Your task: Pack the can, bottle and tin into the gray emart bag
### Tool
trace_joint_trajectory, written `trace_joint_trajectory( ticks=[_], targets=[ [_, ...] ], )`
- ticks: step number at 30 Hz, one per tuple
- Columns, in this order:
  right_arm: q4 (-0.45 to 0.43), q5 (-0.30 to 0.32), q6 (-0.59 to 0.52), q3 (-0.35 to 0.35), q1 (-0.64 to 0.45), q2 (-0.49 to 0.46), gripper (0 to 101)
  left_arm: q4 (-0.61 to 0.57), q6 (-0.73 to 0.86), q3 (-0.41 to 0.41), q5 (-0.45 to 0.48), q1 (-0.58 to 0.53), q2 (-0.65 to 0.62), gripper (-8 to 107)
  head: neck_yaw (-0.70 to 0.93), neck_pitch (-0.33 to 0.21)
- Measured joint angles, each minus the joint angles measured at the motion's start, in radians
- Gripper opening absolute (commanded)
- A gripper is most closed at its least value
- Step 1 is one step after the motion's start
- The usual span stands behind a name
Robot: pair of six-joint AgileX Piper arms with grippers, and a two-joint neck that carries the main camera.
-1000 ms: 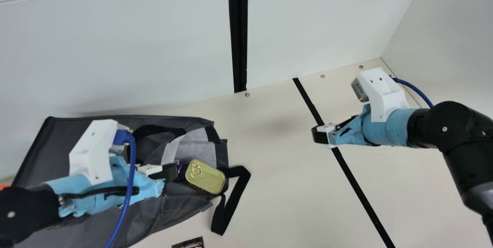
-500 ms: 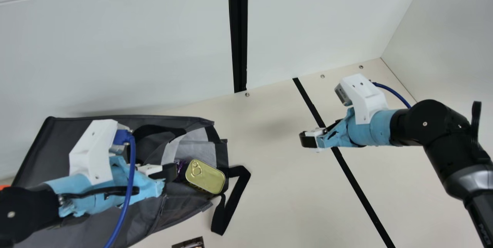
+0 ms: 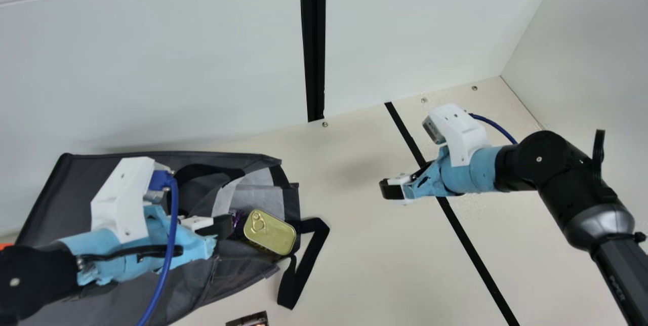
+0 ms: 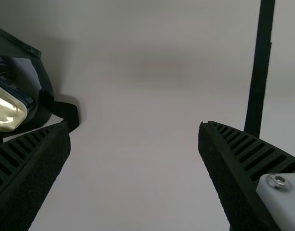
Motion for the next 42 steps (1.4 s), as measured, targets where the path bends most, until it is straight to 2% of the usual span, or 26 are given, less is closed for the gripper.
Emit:
trace_joint_trajectory(
  ticks=[24, 33, 42],
  targets=[
    [0.157, -0.050, -0.141, 0.024, 0.089, 0.123, 91, 0.000, 0.000, 0.000, 0.000, 0.000, 0.000, 10, 0.000, -0.002],
    [0.214, -0.073, -0.184, 0.004, 0.136, 0.187, 91, 0.000, 0.000, 0.000, 0.000, 0.000, 0.000, 10, 0.000, 0.000],
    [0.281, -0.068, -0.233, -0.020, 0.171, 0.247, 91, 0.000, 0.000, 0.000, 0.000, 0.000, 0.000, 10, 0.000, -0.002]
  ],
)
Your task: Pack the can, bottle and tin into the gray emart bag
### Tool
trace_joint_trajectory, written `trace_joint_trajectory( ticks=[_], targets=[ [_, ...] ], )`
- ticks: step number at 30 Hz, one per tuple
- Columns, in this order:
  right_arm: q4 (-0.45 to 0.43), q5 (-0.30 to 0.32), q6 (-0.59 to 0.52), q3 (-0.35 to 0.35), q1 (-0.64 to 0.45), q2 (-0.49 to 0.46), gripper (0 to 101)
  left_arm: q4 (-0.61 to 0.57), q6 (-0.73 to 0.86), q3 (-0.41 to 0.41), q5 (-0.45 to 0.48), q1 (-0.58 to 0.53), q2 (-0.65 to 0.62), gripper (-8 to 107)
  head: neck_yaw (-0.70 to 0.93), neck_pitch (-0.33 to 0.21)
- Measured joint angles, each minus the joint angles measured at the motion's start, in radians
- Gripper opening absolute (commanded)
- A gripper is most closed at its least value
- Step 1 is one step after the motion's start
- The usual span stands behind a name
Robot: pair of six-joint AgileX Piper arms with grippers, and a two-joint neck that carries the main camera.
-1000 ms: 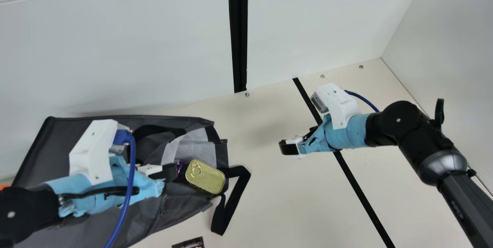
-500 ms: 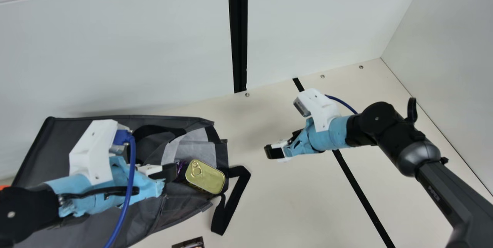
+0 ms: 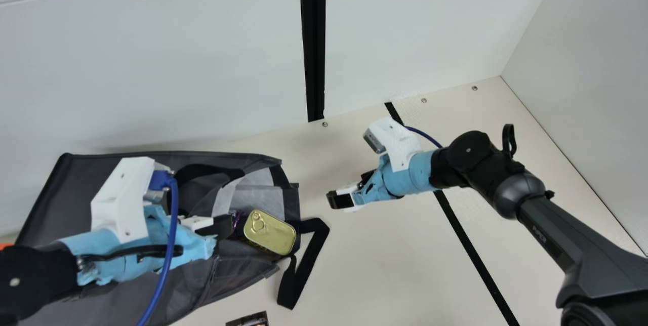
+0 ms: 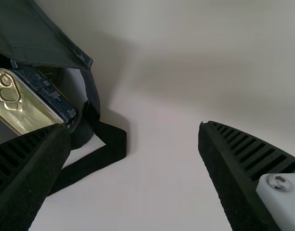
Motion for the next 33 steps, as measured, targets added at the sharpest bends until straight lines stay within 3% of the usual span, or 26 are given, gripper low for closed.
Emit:
trace_joint_trajectory(
  ticks=[33],
  targets=[
    [0.174, -0.029, -0.109, -0.066, 0.165, 0.172, 91, 0.000, 0.000, 0.000, 0.000, 0.000, 0.000, 10, 0.000, 0.000]
  ],
)
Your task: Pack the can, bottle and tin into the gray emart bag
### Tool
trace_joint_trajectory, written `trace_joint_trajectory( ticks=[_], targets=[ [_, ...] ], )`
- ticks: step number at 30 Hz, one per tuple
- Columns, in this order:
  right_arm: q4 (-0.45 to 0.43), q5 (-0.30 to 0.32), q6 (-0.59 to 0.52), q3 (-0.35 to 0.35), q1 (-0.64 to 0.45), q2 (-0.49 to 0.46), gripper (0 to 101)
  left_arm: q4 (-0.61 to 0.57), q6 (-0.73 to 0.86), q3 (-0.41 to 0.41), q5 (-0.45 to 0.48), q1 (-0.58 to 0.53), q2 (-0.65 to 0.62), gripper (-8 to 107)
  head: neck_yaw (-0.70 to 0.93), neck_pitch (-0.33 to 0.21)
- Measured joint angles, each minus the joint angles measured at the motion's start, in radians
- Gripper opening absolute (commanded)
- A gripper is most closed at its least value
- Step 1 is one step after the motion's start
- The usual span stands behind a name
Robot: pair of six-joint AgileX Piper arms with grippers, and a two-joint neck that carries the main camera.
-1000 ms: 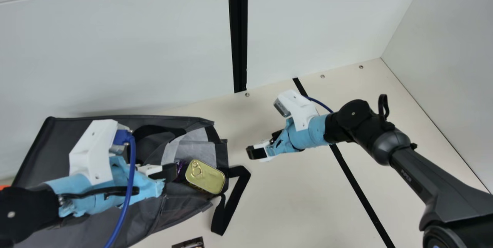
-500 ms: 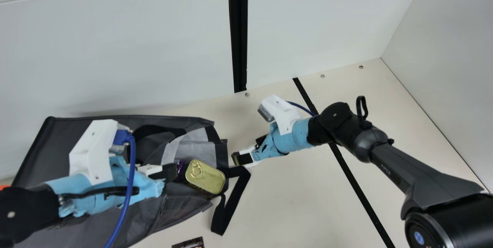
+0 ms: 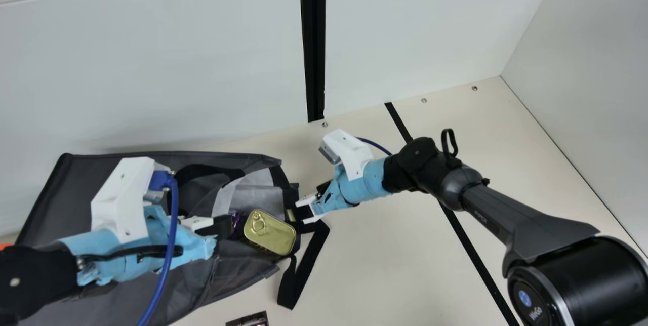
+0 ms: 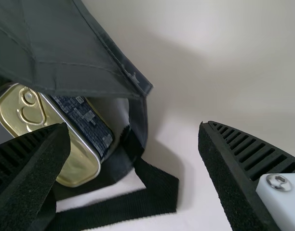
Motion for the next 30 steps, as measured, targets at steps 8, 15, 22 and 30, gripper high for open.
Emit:
trace_joint_trajectory(
  ticks=[8, 15, 22, 30],
  targets=[
    [0.052, -0.008, -0.022, -0.029, 0.035, 0.050, 91, 0.000, 0.000, 0.000, 0.000, 0.000, 0.000, 10, 0.000, 0.000],
    [0.109, -0.017, -0.042, -0.056, 0.065, 0.099, 91, 0.000, 0.000, 0.000, 0.000, 0.000, 0.000, 10, 0.000, 0.000],
    [0.157, -0.021, -0.053, -0.082, 0.091, 0.145, 91, 0.000, 0.000, 0.000, 0.000, 0.000, 0.000, 10, 0.000, 0.000],
    [0.189, -0.027, -0.052, -0.105, 0.097, 0.179, 91, 0.000, 0.000, 0.000, 0.000, 0.000, 0.000, 10, 0.000, 0.000]
  ],
)
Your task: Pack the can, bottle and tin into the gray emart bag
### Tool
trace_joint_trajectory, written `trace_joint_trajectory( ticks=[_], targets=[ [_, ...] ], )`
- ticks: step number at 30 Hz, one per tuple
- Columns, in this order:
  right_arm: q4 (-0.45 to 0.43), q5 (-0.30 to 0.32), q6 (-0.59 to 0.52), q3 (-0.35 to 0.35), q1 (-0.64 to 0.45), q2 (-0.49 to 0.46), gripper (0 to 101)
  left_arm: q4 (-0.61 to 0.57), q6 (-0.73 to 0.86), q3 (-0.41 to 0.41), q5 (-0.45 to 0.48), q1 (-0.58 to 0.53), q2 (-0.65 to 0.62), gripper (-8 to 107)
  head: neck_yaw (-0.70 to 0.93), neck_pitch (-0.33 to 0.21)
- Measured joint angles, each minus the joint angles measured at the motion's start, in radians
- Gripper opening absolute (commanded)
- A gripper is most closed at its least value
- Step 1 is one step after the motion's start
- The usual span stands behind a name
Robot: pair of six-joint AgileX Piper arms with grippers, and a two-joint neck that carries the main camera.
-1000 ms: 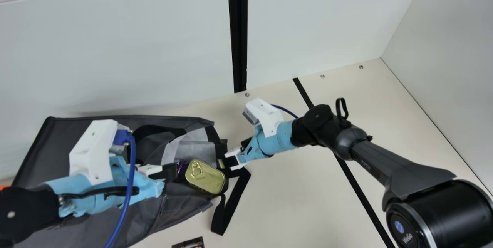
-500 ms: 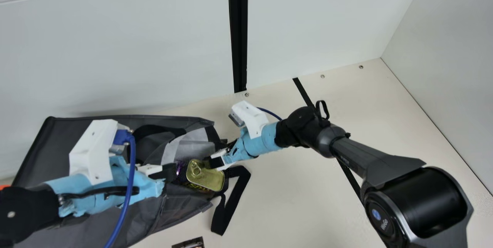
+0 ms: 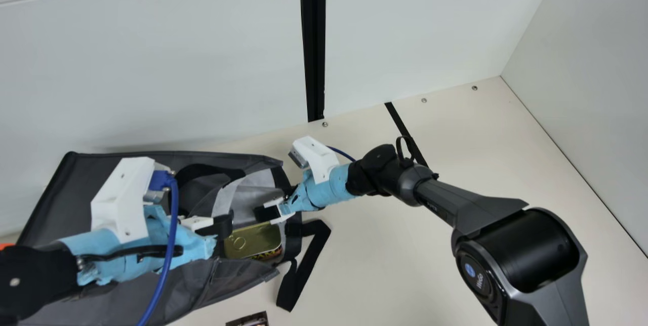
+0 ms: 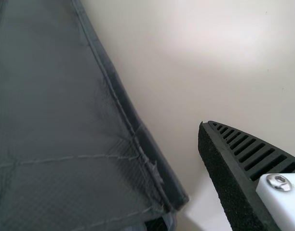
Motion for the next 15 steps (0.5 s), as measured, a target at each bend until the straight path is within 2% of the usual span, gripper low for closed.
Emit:
trace_joint_trajectory(
  ticks=[1, 14, 15],
  targets=[
    [0.007, 0.000, 0.001, -0.001, 0.000, 0.003, 91, 0.000, 0.000, 0.000, 0.000, 0.000, 0.000, 10, 0.002, 0.000],
    [-0.002, 0.023, 0.046, 0.018, -0.017, -0.010, 4, 0.000, 0.000, 0.000, 0.000, 0.000, 0.000, 10, 0.000, 0.000],
    [-0.002, 0.027, 0.047, 0.020, -0.019, -0.014, 0, 0.000, 0.000, 0.000, 0.000, 0.000, 0.000, 10, 0.000, 0.000]
  ],
)
